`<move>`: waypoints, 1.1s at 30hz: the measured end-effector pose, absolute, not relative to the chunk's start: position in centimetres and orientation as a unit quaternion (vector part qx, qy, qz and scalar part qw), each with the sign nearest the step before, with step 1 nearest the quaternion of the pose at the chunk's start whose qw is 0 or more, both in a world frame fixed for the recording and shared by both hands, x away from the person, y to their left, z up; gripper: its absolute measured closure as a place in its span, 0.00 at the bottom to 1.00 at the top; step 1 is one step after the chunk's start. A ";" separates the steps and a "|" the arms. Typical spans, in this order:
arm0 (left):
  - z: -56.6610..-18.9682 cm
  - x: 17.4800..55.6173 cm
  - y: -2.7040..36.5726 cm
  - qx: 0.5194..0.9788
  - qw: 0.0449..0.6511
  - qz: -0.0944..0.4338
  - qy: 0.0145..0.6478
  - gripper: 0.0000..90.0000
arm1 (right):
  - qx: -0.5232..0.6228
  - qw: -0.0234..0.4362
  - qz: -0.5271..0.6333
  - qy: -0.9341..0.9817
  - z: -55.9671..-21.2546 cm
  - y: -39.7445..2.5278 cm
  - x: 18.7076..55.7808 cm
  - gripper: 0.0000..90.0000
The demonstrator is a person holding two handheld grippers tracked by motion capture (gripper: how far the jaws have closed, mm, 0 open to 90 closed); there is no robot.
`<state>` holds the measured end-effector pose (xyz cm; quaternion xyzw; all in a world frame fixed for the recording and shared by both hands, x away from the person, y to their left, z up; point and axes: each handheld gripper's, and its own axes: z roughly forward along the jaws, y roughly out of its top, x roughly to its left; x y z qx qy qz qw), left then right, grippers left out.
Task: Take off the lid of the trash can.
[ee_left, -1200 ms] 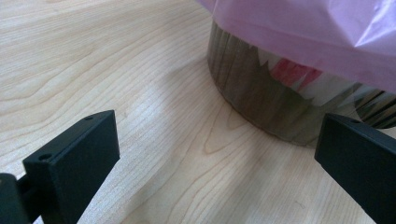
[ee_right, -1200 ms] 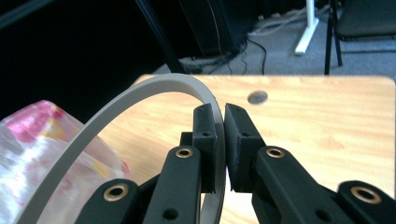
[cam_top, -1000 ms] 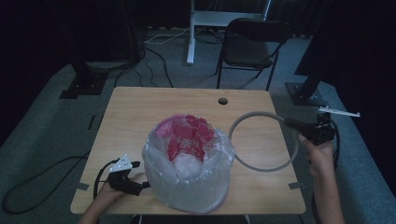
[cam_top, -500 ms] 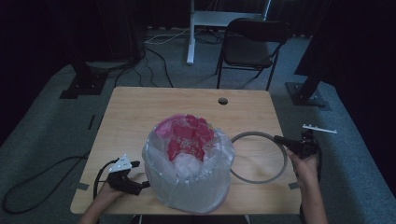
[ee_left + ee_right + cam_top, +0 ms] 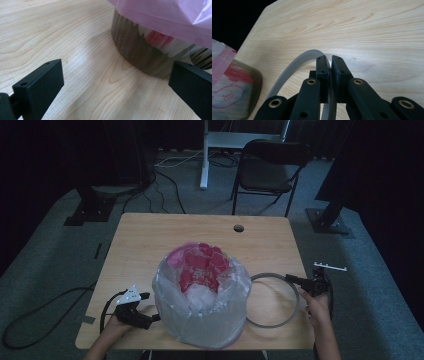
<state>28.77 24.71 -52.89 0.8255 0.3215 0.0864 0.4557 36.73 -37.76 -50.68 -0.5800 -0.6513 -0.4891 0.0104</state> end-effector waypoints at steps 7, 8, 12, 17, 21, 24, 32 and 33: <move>-52.9 28.7 24.6 0.825 0.457 0.086 0.320 0.00 | -0.566 0.018 -0.496 -0.658 -51.3 -37.5 36.8 0.93; -52.9 28.7 24.6 0.826 0.457 0.086 0.320 0.00 | -0.566 0.019 -0.495 -0.659 -51.3 -37.5 36.8 0.93; -52.9 28.7 24.6 0.825 0.458 0.086 0.320 0.00 | -0.567 0.022 -0.487 -0.665 -51.3 -37.6 36.8 0.89; -52.8 28.7 24.7 0.824 0.459 0.087 0.320 0.00 | -0.564 0.020 -0.473 -0.677 -51.3 -37.6 36.8 0.86; -52.7 28.7 24.7 0.824 0.460 0.087 0.320 0.00 | -0.565 0.020 -0.465 -0.681 -51.3 -37.5 36.8 0.86; -52.7 28.7 24.7 0.823 0.461 0.086 0.320 0.00 | -0.565 0.017 -0.463 -0.682 -51.2 -37.5 36.8 0.86; -52.2 28.5 25.5 0.817 0.466 0.094 0.325 0.00 | -0.559 0.013 -0.457 -0.691 -50.7 -37.3 36.7 0.63; -52.2 28.4 25.7 0.816 0.467 0.096 0.327 0.00 | -0.560 0.011 -0.455 -0.692 -50.6 -37.2 36.7 0.61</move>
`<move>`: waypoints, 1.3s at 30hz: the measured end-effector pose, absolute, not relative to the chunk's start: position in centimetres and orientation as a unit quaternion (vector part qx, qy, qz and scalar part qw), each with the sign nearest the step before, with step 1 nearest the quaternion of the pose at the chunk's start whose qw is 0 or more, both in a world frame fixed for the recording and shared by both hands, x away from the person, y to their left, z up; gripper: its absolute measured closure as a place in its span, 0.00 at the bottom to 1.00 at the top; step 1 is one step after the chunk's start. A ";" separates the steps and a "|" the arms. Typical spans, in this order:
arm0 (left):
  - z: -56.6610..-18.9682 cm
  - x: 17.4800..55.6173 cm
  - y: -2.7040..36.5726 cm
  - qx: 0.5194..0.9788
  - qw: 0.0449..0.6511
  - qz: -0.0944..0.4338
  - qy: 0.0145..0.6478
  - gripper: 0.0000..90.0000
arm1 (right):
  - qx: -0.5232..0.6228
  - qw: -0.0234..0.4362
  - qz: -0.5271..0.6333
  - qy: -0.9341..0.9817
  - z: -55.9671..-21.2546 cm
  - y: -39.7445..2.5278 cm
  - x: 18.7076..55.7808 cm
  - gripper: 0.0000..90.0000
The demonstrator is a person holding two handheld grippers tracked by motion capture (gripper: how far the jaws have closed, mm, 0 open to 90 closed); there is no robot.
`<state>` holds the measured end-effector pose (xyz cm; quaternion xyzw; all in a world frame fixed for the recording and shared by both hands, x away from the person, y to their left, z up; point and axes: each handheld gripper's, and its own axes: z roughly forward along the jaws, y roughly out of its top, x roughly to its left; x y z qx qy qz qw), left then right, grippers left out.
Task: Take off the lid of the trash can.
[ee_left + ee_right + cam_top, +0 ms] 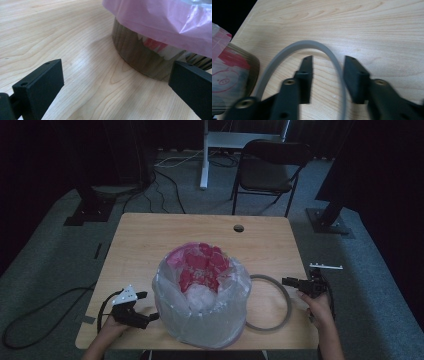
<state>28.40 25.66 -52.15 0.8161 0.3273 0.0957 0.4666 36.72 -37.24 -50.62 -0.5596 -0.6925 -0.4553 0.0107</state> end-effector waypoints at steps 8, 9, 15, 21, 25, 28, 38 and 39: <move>-51.6 27.3 27.8 0.803 0.475 0.104 0.345 0.00 | -0.550 -0.001 -0.456 -0.700 -49.2 -36.6 36.5 0.40; -51.5 27.0 28.2 0.798 0.480 0.105 0.351 0.00 | -0.549 -0.003 -0.456 -0.700 -49.0 -36.6 36.5 0.38; -49.9 25.6 28.8 0.781 0.496 0.119 0.361 0.00 | -0.527 -0.006 -0.474 -0.705 -47.2 -35.6 36.5 0.27; -47.9 24.8 27.9 0.779 0.512 0.080 0.352 0.00 | -0.487 -0.021 -0.495 -0.720 -43.5 -33.2 36.6 0.23; -46.8 24.3 26.7 0.775 0.527 0.084 0.340 0.00 | -0.448 -0.022 -0.523 -0.725 -40.1 -31.1 36.5 0.23; -46.2 24.5 26.1 0.768 0.537 0.085 0.338 0.00 | -0.422 -0.019 -0.535 -0.732 -38.0 -29.2 36.5 0.21; -45.4 24.8 23.8 0.774 0.539 0.088 0.321 0.00 | -0.333 -0.005 -0.550 -0.766 -32.7 -21.6 36.4 0.20; -45.5 24.9 23.6 0.777 0.535 0.090 0.320 0.00 | -0.325 -0.001 -0.544 -0.773 -32.5 -20.9 36.4 0.20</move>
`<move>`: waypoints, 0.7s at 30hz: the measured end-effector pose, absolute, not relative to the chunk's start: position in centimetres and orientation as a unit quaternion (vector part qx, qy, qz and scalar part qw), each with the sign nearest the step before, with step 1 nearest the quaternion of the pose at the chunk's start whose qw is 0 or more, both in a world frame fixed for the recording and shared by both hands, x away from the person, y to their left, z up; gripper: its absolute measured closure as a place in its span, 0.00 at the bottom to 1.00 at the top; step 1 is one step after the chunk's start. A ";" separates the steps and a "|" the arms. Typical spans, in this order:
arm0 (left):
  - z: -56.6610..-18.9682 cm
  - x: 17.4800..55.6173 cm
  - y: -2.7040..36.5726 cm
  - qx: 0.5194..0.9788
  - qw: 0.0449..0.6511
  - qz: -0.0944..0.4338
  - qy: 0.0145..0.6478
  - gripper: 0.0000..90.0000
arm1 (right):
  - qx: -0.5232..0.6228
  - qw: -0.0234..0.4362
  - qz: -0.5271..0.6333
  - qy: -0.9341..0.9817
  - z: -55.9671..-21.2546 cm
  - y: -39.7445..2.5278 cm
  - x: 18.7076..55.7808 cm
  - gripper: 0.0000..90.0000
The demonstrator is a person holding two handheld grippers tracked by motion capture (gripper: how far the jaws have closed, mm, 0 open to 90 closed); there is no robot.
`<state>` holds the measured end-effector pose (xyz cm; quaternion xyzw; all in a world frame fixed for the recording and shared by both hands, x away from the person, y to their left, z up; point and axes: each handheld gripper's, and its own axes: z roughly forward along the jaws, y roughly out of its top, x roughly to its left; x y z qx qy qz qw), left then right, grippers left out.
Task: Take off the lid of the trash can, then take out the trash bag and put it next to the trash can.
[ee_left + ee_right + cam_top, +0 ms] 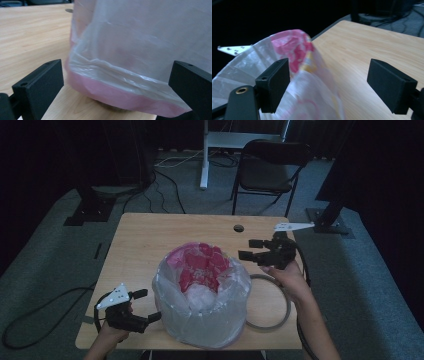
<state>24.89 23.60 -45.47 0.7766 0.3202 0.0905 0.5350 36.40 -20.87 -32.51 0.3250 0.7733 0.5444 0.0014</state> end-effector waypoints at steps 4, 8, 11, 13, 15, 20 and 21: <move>-45.6 25.1 23.2 0.779 0.532 0.088 0.320 0.00 | 0.311 -0.012 0.525 0.792 -32.5 -18.7 36.7 0.20; -45.7 25.3 23.1 0.780 0.532 0.084 0.319 0.00 | 0.308 -0.016 0.511 0.803 -32.8 -17.6 36.9 0.20; -45.8 25.5 23.1 0.778 0.535 0.079 0.319 0.00 | 0.309 -0.018 0.501 0.808 -33.2 -17.3 37.2 0.20; -45.7 25.5 23.0 0.779 0.535 0.078 0.317 0.00 | 0.305 -0.022 0.496 0.813 -33.6 -17.2 37.4 0.20; -45.6 25.5 22.8 0.781 0.533 0.081 0.316 0.00 | 0.305 -0.028 0.491 0.816 -33.9 -17.0 37.5 0.21; -45.2 25.8 22.5 0.783 0.532 0.087 0.309 0.00 | 0.297 -0.043 0.484 0.822 -34.3 -16.3 37.7 0.23; -45.2 25.8 22.4 0.784 0.532 0.087 0.307 0.00 | 0.298 -0.044 0.482 0.823 -34.3 -16.2 37.7 0.24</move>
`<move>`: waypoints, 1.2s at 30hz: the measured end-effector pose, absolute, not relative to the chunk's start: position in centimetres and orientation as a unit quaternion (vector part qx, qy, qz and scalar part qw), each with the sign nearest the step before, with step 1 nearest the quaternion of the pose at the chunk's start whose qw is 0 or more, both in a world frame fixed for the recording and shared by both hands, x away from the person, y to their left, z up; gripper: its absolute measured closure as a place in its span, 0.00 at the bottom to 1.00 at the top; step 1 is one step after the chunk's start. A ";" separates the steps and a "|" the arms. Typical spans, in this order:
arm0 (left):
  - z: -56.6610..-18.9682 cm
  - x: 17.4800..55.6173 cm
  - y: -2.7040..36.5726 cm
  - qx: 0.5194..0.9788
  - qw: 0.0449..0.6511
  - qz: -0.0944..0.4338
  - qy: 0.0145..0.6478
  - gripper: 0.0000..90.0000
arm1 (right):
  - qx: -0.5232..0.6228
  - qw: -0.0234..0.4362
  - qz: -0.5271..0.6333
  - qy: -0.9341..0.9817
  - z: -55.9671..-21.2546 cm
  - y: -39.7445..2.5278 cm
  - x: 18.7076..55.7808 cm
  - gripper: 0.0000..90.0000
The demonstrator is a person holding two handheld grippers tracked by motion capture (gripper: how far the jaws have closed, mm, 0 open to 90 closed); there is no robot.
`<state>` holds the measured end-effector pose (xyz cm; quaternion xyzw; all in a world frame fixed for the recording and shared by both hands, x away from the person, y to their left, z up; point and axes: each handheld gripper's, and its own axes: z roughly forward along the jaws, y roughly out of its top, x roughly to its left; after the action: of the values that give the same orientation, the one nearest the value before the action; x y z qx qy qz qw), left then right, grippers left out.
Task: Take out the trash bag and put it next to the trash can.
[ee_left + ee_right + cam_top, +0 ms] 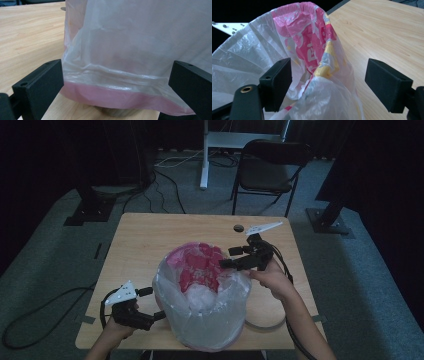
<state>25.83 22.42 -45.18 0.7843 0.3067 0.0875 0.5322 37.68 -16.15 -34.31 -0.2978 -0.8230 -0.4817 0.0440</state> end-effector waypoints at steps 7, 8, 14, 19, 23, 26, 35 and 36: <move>-44.7 26.2 22.7 0.780 0.538 0.101 0.303 0.00 | -0.290 0.065 -0.474 -0.829 -34.7 -15.6 37.9 0.37; -44.5 26.3 22.7 0.781 0.537 0.102 0.301 0.00 | -0.284 0.069 -0.474 -0.831 -34.8 -15.5 37.9 0.39; -43.3 26.8 23.2 0.772 0.559 0.104 0.284 0.00 | -0.275 0.065 -0.466 -0.839 -34.7 -15.4 37.6 0.56; -42.1 27.3 23.3 0.780 0.555 0.102 0.268 0.00 | -0.275 0.050 -0.467 -0.839 -34.4 -15.4 37.6 0.58; -41.5 27.2 23.0 0.793 0.540 0.110 0.258 0.03 | -0.280 0.039 -0.475 -0.833 -34.2 -15.4 37.6 0.63; -41.4 27.4 23.0 0.796 0.537 0.098 0.260 0.05 | -0.289 0.026 -0.467 -0.835 -34.2 -15.5 37.6 0.72; -41.2 27.5 23.2 0.791 0.539 0.123 0.264 0.75 | -0.284 -0.026 -0.442 -0.851 -33.3 -14.9 36.7 0.82; -41.1 27.6 23.0 0.789 0.539 0.128 0.264 0.81 | -0.284 -0.036 -0.439 -0.852 -33.2 -14.8 36.6 0.83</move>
<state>27.56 23.04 -41.07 0.7894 0.2642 0.1278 0.5391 36.59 -14.80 -33.19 -0.2844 -0.8517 -0.4388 -0.0358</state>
